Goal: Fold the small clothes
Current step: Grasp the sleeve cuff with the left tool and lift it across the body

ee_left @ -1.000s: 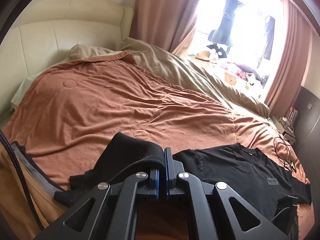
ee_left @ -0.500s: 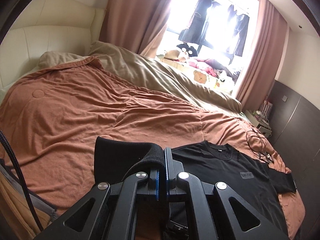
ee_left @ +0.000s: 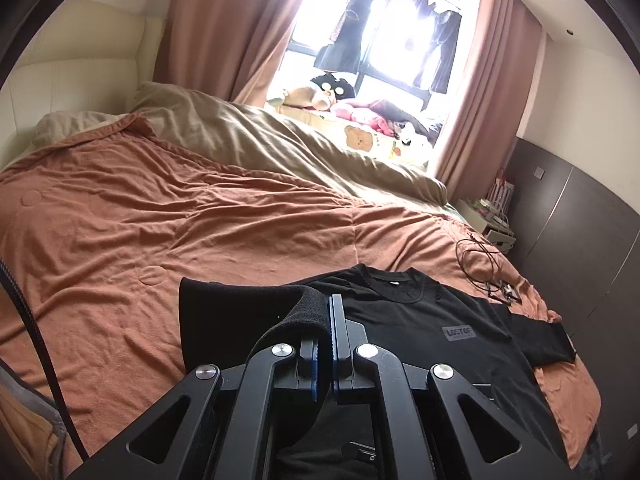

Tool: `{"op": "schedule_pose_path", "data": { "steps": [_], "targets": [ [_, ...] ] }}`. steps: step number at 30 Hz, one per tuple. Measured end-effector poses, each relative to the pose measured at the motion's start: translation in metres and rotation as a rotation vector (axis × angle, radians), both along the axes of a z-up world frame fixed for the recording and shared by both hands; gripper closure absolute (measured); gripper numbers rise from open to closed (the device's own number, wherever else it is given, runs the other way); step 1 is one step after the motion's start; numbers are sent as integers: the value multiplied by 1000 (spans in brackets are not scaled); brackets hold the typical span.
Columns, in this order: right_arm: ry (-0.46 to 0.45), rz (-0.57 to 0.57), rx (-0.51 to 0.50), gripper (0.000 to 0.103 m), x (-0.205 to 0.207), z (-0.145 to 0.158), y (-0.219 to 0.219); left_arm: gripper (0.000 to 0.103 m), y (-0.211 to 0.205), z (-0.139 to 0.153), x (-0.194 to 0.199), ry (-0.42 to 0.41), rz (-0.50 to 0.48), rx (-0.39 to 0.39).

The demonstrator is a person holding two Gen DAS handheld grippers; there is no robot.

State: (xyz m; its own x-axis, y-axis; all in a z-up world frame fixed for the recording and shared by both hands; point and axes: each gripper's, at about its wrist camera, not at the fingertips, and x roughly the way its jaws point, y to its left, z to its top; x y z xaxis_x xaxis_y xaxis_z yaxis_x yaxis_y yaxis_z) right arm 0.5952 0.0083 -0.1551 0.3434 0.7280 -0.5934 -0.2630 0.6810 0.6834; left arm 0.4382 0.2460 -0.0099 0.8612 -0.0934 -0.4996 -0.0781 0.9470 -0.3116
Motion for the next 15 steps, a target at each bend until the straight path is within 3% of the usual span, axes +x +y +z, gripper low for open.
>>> {"op": "schedule_pose_path", "data": {
  "steps": [2,4,6,15],
  "targets": [
    [-11,-20,-19,90,1,-1,-11,99,-11,-4,5,5,-17,-2],
    [-16,-36,-27,73,0,-1,-17,99,-20,-6,10,9,-29,-5],
    [-34,-57,-41,66,-1,0,-26,99,-29,-10,15,19,-43,-12],
    [-53,-128,-72,66,-5,8,-63,99,-81,-32,36,54,-127,-21]
  ]
}}
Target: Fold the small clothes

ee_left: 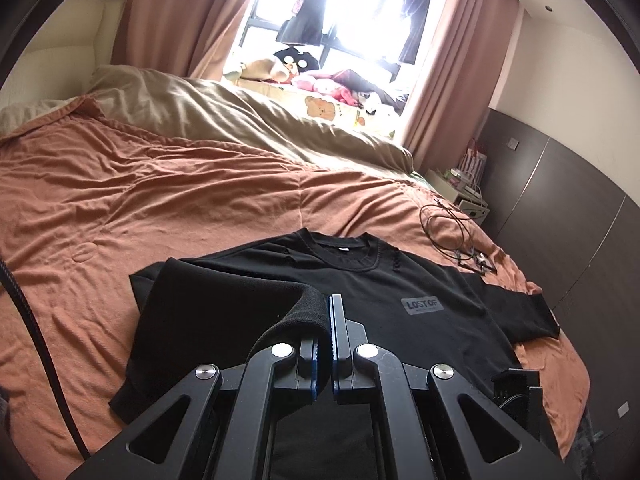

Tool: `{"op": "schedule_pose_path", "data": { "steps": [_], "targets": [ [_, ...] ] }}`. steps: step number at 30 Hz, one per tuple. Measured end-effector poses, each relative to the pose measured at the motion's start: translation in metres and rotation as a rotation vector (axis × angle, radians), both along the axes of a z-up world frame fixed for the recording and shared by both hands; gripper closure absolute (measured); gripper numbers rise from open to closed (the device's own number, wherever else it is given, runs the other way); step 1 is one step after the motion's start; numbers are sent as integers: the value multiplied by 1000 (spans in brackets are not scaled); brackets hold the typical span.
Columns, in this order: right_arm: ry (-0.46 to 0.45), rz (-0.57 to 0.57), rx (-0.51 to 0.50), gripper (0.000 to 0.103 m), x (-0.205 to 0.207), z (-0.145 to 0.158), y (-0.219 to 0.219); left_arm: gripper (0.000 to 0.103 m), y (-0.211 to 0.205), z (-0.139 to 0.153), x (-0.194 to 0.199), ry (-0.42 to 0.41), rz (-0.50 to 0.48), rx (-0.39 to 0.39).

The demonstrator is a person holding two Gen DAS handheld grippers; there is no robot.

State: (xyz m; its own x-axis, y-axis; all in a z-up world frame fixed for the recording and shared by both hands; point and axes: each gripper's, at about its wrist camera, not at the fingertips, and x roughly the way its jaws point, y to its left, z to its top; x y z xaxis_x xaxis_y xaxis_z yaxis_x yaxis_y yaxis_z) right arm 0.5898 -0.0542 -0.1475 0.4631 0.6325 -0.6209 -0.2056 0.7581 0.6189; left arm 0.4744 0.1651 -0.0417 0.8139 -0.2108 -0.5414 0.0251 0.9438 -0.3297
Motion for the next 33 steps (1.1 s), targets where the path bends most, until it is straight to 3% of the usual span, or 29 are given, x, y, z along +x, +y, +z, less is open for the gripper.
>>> {"op": "schedule_pose_path", "data": {
  "steps": [5,7,10,12,14,21,33],
  "targets": [
    [-8,-53,-18,65,-9,8,-23,99,-27,-24,14,77,-37,-15],
    [-8,-64,-11,56,-14,10,-28,98,-33,-36,19,137,-51,-20],
    [-11,-73,4,49,-22,13,-26,84,-38,-49,17,199,-95,-40],
    [-6,-70,19,49,-22,13,-21,65,-39,-50,9,214,-100,-33],
    [-6,-66,20,49,-22,12,-13,54,-37,-51,-2,216,-91,-16],
    [-52,-51,14,49,-28,25,3,37,-20,-43,-32,221,-66,-6],
    [-125,60,-67,49,-39,41,48,35,50,-46,-81,232,107,-6]
  ]
}}
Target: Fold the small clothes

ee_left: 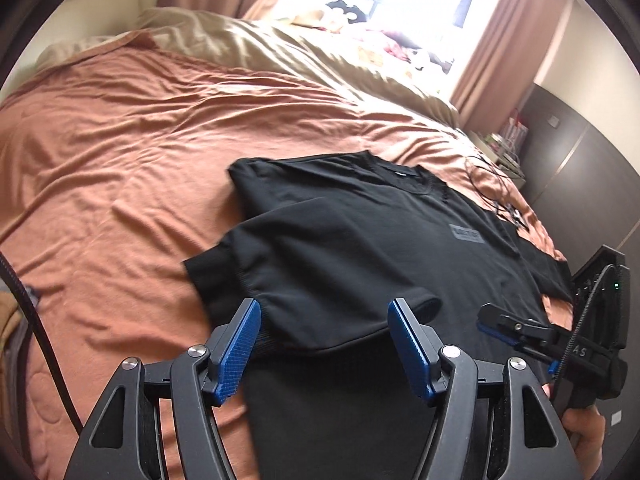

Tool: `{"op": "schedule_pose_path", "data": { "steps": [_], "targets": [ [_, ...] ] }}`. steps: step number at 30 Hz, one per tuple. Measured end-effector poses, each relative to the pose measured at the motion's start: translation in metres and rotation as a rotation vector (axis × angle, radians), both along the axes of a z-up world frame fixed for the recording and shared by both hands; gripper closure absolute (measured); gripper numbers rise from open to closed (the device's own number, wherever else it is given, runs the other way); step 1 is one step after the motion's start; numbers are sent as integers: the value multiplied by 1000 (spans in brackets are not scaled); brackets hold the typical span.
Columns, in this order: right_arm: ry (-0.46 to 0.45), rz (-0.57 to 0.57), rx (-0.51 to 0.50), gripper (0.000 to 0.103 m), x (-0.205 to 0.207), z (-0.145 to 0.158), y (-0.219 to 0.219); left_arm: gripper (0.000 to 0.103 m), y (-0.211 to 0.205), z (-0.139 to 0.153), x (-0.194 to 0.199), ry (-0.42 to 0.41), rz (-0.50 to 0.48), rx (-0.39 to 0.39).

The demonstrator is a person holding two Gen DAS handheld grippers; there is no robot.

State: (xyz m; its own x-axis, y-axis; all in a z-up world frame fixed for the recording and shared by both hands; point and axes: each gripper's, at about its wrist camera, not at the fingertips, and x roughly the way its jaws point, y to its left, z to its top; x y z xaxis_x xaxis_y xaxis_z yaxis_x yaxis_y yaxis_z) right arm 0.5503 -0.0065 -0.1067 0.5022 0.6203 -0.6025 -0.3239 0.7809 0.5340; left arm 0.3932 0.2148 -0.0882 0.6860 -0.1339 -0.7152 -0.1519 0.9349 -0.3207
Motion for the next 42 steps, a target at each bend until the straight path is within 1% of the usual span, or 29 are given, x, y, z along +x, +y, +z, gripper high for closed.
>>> {"op": "schedule_pose_path", "data": {
  "steps": [3,4,6,7,9,10,14,18,22,24,28,31,36,38,40,42],
  "targets": [
    [-29,27,-39,49,-2,3,22,37,20,-9,-10,19,49,-10],
    [-40,37,-59,51,-2,4,31,37,26,-11,-14,21,64,-7],
    [-51,66,-83,55,-4,3,49,42,36,-16,-20,26,83,-6],
    [-54,86,-91,59,-4,3,58,44,40,-18,-24,30,91,-9],
    [-64,123,-119,63,-5,2,77,52,50,-24,-31,40,109,-8],
    [-72,137,-137,64,-6,1,85,53,55,-26,-35,45,117,-6],
    [-102,199,-220,64,-8,-3,118,63,74,-36,-49,56,144,-11],
    [-136,255,-315,64,-8,-7,148,69,93,-43,-64,54,176,-28],
    [-141,306,-407,64,-7,-15,178,72,108,-48,-78,49,206,-45],
    [-147,327,-447,64,-7,-21,194,74,114,-48,-85,32,222,-53],
    [-132,350,-479,64,0,-33,216,74,126,-46,-95,-2,252,-74],
    [-115,345,-494,64,7,-41,228,74,131,-48,-98,-12,252,-91],
    [-91,336,-507,59,18,-52,239,74,137,-53,-103,-10,250,-104],
    [-76,327,-507,53,22,-56,242,74,140,-54,-104,-11,254,-109],
    [-70,324,-520,49,26,-58,245,74,143,-55,-104,-13,257,-112],
    [-69,307,-543,49,29,-61,249,74,145,-55,-105,-13,260,-106]
  ]
}}
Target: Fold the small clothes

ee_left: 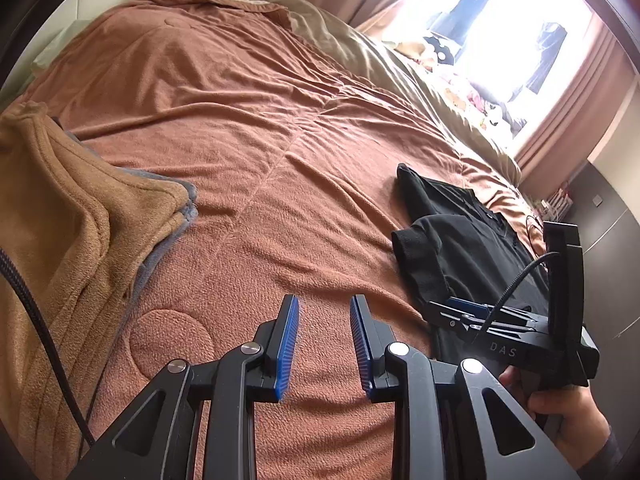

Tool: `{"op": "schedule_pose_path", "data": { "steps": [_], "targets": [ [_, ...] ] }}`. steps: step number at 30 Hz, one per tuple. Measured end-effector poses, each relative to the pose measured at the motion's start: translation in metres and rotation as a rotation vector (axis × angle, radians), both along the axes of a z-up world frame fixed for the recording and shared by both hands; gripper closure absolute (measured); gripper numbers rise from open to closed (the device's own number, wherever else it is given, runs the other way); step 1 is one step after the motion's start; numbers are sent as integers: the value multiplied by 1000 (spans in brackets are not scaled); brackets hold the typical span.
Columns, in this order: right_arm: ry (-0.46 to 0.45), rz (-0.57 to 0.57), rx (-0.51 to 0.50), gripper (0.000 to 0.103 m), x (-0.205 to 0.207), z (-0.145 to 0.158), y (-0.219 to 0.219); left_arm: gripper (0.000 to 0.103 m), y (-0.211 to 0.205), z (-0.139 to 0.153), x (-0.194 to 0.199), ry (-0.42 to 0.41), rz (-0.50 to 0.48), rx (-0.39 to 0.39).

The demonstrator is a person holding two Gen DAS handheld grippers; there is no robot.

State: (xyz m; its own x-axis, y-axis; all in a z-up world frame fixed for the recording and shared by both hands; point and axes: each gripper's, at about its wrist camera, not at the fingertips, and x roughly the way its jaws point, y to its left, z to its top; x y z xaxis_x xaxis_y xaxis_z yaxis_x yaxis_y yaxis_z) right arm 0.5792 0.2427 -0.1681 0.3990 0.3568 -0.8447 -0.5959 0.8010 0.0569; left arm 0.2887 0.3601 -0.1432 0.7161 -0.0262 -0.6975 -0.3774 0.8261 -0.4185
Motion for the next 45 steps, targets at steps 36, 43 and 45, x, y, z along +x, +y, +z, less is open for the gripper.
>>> {"op": "schedule_pose_path", "data": {
  "steps": [36,43,45],
  "targets": [
    [-4,-343,346,94,12,81,-256,74,-95,36,92,57,-154,107],
    [-11,-437,363,94,14,80,-327,74,-124,23,134,111,-190,145],
    [-9,-465,369,94,13,77,-345,74,-129,19,144,128,-197,159]
  ]
}}
